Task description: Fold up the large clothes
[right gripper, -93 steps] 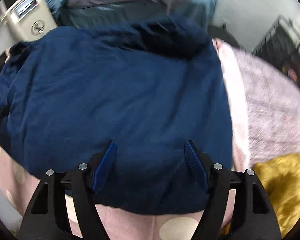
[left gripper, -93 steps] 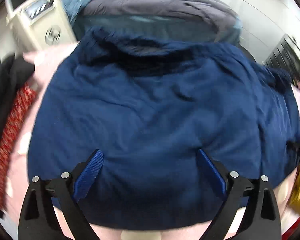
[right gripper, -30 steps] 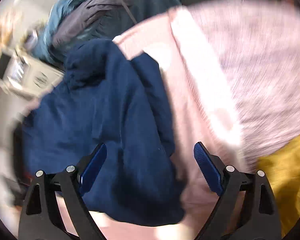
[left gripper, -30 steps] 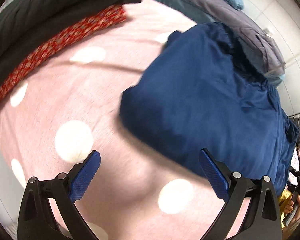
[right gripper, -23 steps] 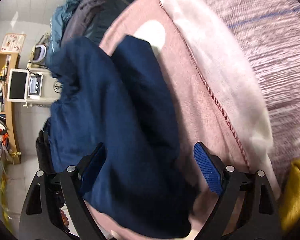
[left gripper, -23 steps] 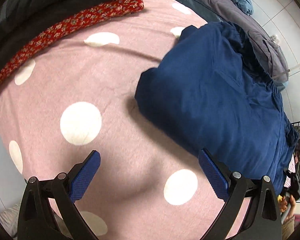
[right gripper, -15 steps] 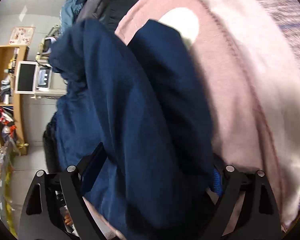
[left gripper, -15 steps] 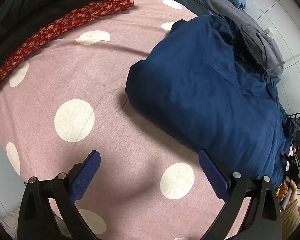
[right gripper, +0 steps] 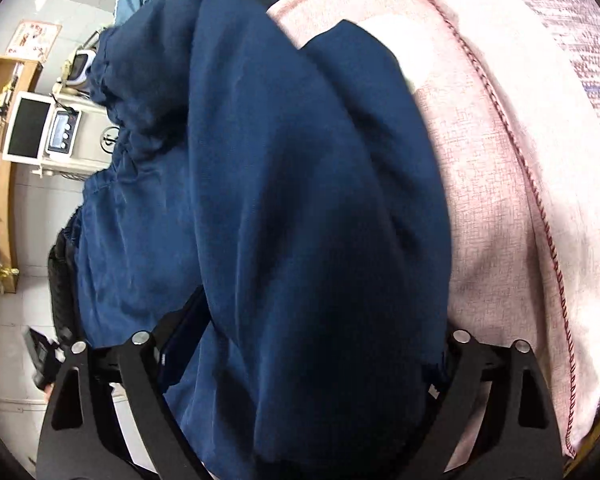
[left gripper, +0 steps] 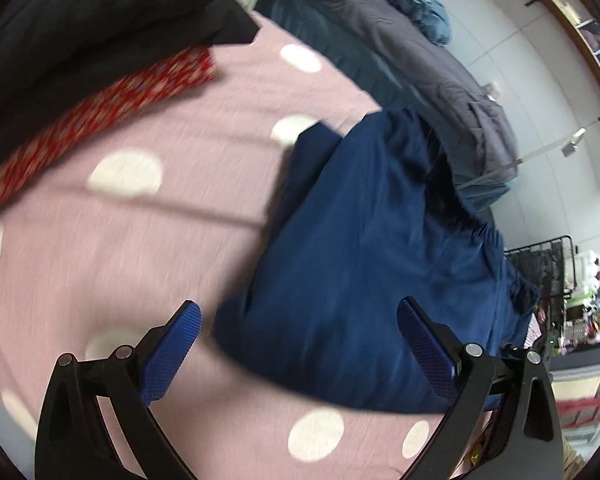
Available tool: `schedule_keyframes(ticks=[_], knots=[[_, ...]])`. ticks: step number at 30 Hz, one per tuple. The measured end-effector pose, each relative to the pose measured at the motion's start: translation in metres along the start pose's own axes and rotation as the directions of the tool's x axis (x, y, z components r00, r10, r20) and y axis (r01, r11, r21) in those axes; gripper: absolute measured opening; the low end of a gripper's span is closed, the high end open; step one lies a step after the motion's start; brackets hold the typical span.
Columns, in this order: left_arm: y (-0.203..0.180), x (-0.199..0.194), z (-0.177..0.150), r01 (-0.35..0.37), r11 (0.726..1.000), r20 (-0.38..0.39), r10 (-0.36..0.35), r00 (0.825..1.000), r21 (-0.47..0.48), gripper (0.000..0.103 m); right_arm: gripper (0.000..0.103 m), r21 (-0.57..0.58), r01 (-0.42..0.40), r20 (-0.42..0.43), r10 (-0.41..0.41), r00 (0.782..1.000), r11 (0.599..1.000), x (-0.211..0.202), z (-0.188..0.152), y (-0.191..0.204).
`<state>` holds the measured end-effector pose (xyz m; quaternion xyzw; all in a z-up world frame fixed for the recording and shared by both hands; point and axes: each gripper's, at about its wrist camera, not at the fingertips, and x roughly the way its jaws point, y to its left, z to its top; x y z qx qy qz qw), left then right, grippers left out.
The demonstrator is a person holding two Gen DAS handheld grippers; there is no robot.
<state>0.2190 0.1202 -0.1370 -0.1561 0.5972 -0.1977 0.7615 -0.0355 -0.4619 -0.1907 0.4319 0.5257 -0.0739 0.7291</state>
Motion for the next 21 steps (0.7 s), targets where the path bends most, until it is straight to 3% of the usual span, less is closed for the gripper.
schedule_keyframes(ticks=[6, 10, 16, 21], knots=[[0.007, 0.043, 0.036, 0.122, 0.992, -0.118, -0.121, 0.986, 0.004, 0.096, 0.097, -0.067, 0.105, -0.025, -0.107, 0.994, 0.992, 0.017, 0.001, 0.031], [0.008, 0.072, 0.053, 0.160, 0.987, -0.174, -0.159, 0.972, -0.006, 0.096, 0.097, -0.056, 0.119, -0.030, -0.120, 0.992, 0.991, 0.022, 0.003, 0.037], [-0.001, 0.125, 0.061, 0.123, 0.992, -0.299, -0.106, 0.948, 0.038, 0.097, 0.097, -0.057, 0.141, -0.023, -0.143, 0.989, 0.988, 0.020, 0.001, 0.031], [-0.006, 0.137, 0.063, 0.112, 0.991, -0.329, -0.083, 0.941, 0.071, 0.098, 0.098, -0.061, 0.164, -0.023, -0.165, 0.986, 0.985, 0.023, 0.002, 0.039]])
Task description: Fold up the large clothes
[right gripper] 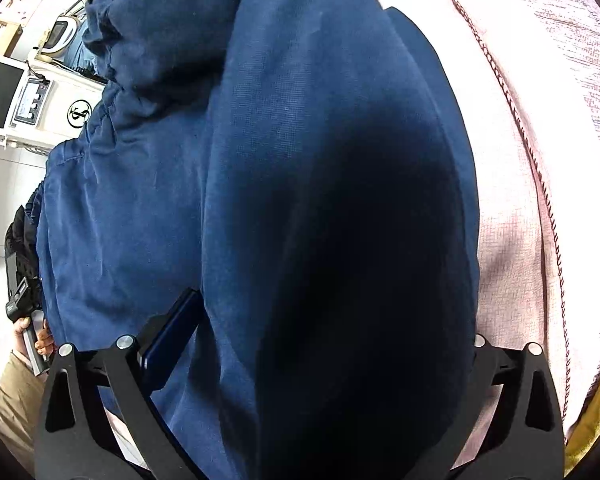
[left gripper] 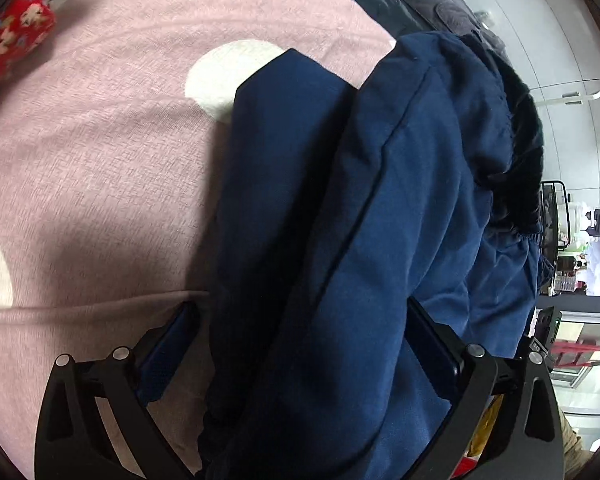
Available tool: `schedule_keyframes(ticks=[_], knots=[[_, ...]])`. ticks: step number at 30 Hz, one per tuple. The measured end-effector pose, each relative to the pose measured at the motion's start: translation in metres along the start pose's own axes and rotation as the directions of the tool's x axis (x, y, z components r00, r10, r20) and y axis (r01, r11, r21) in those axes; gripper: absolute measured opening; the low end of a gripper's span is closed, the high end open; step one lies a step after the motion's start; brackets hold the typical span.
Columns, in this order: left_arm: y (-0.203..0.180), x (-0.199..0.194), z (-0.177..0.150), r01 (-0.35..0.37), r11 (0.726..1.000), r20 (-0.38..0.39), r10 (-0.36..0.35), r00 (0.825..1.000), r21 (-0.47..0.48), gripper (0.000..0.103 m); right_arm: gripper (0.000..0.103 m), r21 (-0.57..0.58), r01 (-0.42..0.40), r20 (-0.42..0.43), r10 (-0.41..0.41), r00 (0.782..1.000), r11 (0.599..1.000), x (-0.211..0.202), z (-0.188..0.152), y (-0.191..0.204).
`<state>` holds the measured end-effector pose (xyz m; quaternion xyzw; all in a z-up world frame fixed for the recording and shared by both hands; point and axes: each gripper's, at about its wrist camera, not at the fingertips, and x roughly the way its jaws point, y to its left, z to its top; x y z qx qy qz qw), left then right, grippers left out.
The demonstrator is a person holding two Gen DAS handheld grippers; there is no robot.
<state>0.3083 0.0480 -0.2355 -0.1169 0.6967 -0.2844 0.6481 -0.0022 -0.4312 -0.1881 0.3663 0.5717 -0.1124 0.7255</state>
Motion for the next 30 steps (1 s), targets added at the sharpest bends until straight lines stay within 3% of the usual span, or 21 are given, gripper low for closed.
schedule_keyframes(ticks=[3, 5, 8, 11, 13, 17, 20, 23, 25, 27, 30], knots=[[-0.004, 0.000, 0.005, -0.004, 1.000, -0.014, 0.004, 1.000, -0.002, 0.097, 0.098, -0.009, 0.015, 0.000, -0.015, 1.000, 1.000, 0.004, 0.001, 0.005], [-0.019, 0.004, 0.005, 0.065, 0.998, -0.010, -0.064, 0.998, 0.025, 0.094, 0.098, -0.009, 0.019, 0.002, -0.019, 1.000, 1.000, 0.005, 0.001, 0.007], [-0.044, 0.019, 0.002, -0.042, 0.989, -0.009, 0.044, 0.999, 0.143, 0.098, 0.098, -0.011, 0.023, 0.001, -0.023, 1.000, 1.000, 0.006, 0.000, 0.008], [-0.039, 0.019, 0.006, -0.004, 0.994, -0.009, 0.005, 1.000, 0.111, 0.097, 0.098, -0.008, 0.026, -0.005, -0.026, 1.000, 1.000, 0.006, 0.002, 0.010], [-0.035, 0.016, 0.007, 0.017, 0.996, -0.006, -0.017, 1.000, 0.092, 0.092, 0.098, -0.009, 0.027, 0.000, -0.027, 1.000, 1.000, 0.005, 0.002, 0.009], [-0.041, 0.010, 0.001, -0.009, 0.995, 0.022, 0.007, 1.000, 0.104, 0.083, 0.098, -0.014, 0.031, 0.025, -0.031, 0.999, 0.999, 0.005, -0.002, 0.009], [-0.048, 0.002, -0.006, -0.014, 0.996, 0.065, 0.008, 0.998, 0.089, 0.070, 0.097, -0.013, 0.046, 0.026, -0.046, 0.999, 0.999, 0.003, -0.004, 0.006], [-0.058, -0.009, -0.017, -0.028, 0.996, 0.101, 0.019, 0.995, 0.090, 0.055, 0.085, -0.026, 0.105, 0.032, -0.104, 0.994, 0.994, -0.002, -0.008, 0.016], [-0.063, -0.015, -0.024, -0.030, 0.995, 0.116, 0.018, 0.993, 0.099, 0.043, 0.055, -0.045, 0.115, 0.060, -0.113, 0.992, 0.992, -0.011, -0.014, 0.025], [-0.071, -0.026, -0.031, -0.011, 0.995, 0.139, -0.004, 0.990, 0.104, 0.036, 0.034, -0.046, 0.107, 0.086, -0.103, 0.991, 0.993, -0.023, -0.022, 0.033], [-0.085, -0.042, -0.044, 0.016, 0.992, 0.166, -0.036, 0.985, 0.123, 0.031, 0.024, -0.078, 0.112, 0.143, -0.100, 0.985, 0.991, -0.051, -0.044, 0.050]])
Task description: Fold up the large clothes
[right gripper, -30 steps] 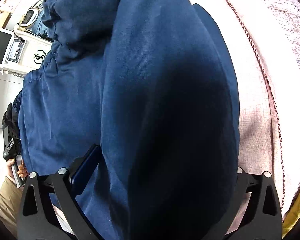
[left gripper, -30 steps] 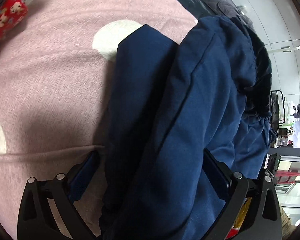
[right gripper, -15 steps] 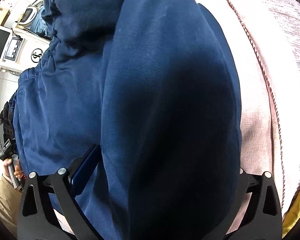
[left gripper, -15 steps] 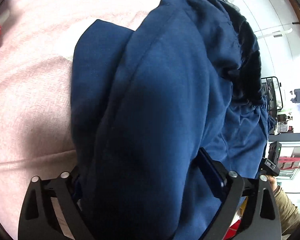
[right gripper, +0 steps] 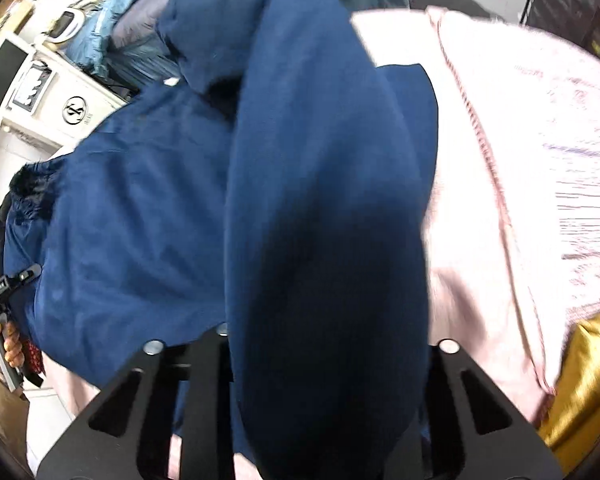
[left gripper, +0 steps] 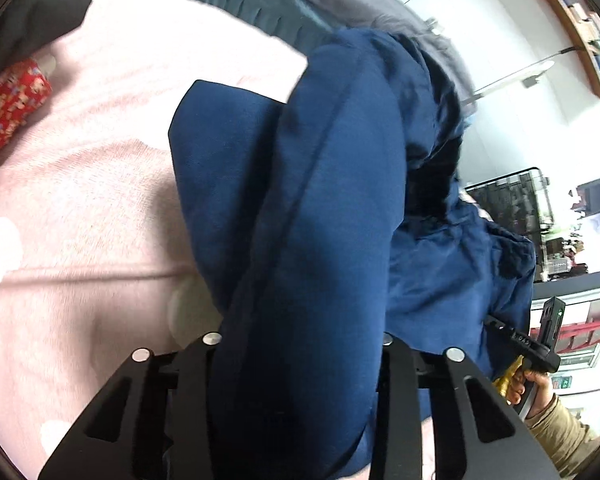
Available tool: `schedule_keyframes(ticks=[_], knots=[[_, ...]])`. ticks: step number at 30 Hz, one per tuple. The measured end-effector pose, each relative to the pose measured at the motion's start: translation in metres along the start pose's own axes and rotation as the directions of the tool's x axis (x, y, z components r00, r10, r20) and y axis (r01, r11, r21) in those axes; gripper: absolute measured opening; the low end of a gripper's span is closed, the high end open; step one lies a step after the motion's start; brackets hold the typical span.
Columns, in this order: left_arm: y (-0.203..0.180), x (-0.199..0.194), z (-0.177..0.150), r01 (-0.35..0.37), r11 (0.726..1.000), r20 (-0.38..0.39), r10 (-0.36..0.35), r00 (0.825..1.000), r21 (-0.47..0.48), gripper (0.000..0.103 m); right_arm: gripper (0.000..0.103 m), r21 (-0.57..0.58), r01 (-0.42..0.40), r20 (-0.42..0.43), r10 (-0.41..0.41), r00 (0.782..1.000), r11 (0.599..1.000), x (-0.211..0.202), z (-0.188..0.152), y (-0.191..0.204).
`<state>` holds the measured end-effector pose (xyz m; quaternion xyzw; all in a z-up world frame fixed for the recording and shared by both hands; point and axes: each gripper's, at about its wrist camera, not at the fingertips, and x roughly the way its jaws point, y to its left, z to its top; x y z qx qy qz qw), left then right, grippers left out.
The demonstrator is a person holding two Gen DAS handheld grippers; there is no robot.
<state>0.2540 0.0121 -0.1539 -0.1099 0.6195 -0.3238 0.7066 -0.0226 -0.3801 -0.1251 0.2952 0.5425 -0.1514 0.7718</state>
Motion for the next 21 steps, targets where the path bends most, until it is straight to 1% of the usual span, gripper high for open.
schedule_keyframes(ticks=[4, 5, 7, 9, 11, 13, 15, 18, 20, 21], knots=[[-0.026, -0.033, -0.022, 0.044, 0.999, 0.032, -0.045, 0.998, 0.018, 0.029, 0.021, -0.048, -0.058, 0.073, 0.061, 0.995, 0.997, -0.044, -0.026, 0.015], [-0.032, -0.038, -0.028, 0.044, 0.999, 0.032, -0.044, 0.998, 0.024, 0.029, 0.021, -0.060, -0.062, 0.083, 0.067, 0.994, 0.996, -0.054, -0.034, 0.018], [-0.046, -0.054, -0.053, 0.035, 0.998, 0.021, -0.036, 0.999, 0.044, 0.028, 0.020, -0.098, -0.061, 0.094, 0.070, 0.993, 0.993, -0.075, -0.055, 0.027], [-0.058, -0.068, -0.076, 0.016, 0.998, 0.002, -0.017, 1.000, 0.065, 0.028, 0.020, -0.133, -0.064, 0.092, 0.076, 0.993, 0.989, -0.094, -0.080, 0.033], [-0.062, -0.076, -0.103, -0.001, 0.998, -0.010, 0.002, 1.000, 0.068, 0.028, 0.020, -0.137, -0.073, 0.077, 0.085, 0.993, 0.988, -0.105, -0.101, 0.030], [-0.062, -0.083, -0.124, -0.004, 0.999, -0.019, 0.005, 1.000, 0.050, 0.028, 0.020, -0.115, -0.088, 0.051, 0.094, 0.994, 0.989, -0.114, -0.125, 0.024], [-0.062, -0.085, -0.138, 0.000, 1.000, -0.022, 0.000, 1.000, 0.020, 0.028, 0.019, -0.102, -0.091, 0.034, 0.095, 0.995, 0.991, -0.120, -0.141, 0.017], [-0.057, -0.091, -0.148, 0.006, 1.000, -0.014, -0.006, 1.000, 0.016, 0.028, 0.019, -0.052, -0.118, 0.038, 0.121, 0.992, 0.992, -0.125, -0.149, 0.010], [-0.062, -0.096, -0.148, 0.012, 0.999, -0.009, -0.012, 1.000, 0.036, 0.027, 0.018, -0.019, -0.147, 0.063, 0.148, 0.987, 0.989, -0.135, -0.145, 0.003], [-0.073, -0.096, -0.143, 0.021, 0.998, -0.007, -0.020, 1.000, 0.056, 0.027, 0.018, -0.014, -0.156, 0.081, 0.157, 0.984, 0.988, -0.143, -0.143, -0.001]])
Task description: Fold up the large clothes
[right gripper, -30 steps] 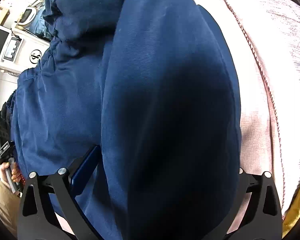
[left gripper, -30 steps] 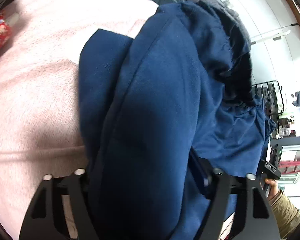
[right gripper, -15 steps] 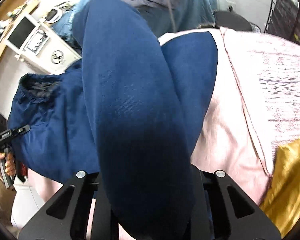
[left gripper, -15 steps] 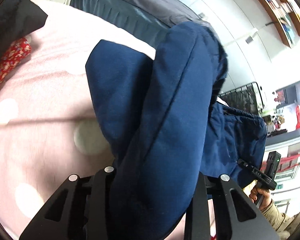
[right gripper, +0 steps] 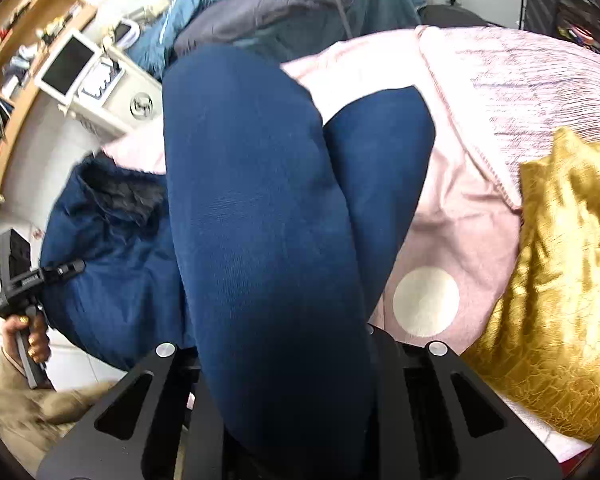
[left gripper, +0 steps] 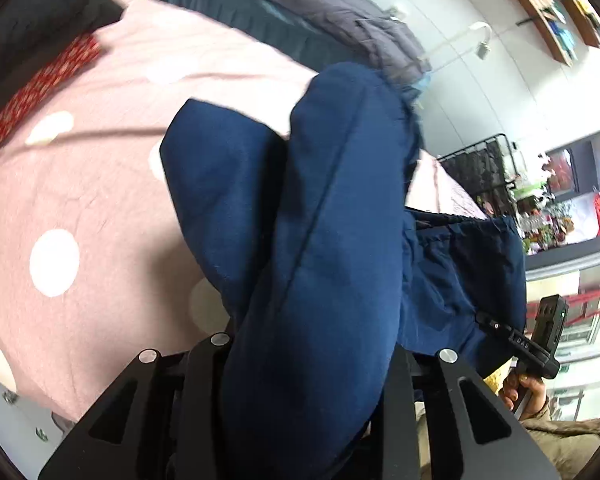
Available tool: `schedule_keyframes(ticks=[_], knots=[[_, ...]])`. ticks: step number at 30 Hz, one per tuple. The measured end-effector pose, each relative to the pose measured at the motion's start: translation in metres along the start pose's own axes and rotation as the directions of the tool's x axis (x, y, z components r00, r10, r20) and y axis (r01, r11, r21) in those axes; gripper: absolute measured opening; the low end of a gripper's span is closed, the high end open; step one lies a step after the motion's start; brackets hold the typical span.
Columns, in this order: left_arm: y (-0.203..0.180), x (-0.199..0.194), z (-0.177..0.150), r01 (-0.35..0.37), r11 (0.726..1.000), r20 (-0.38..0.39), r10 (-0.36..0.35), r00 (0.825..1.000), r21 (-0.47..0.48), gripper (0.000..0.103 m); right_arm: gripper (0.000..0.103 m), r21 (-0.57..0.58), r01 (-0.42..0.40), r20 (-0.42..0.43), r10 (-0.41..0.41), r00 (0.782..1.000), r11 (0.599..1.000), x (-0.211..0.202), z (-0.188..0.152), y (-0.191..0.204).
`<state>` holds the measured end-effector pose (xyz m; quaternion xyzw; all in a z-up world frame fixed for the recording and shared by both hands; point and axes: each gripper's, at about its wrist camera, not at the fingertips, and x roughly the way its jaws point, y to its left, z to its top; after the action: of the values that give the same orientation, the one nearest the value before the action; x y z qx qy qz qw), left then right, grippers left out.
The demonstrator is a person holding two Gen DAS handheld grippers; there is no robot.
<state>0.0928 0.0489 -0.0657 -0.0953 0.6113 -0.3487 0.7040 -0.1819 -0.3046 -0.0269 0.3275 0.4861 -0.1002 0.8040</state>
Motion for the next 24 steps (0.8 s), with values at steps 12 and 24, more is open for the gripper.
schedule_keyframes(ticks=[12, 24], knots=[[-0.229, 0.008, 0.049, 0.272, 0.869, -0.020, -0.290, 0.957, 0.413, 0.026, 0.018, 0.144, -0.003, 0.388, -0.054, 0.920, 0.990, -0.213, 0.002, -0.089], [-0.470, 0.190, -0.038, 0.555, 0.615, -0.436, -0.351, 0.829, 0.560, 0.027, 0.018, 0.589, 0.118, 0.424, -0.430, 0.797, 0.800, -0.388, -0.120, -0.307]])
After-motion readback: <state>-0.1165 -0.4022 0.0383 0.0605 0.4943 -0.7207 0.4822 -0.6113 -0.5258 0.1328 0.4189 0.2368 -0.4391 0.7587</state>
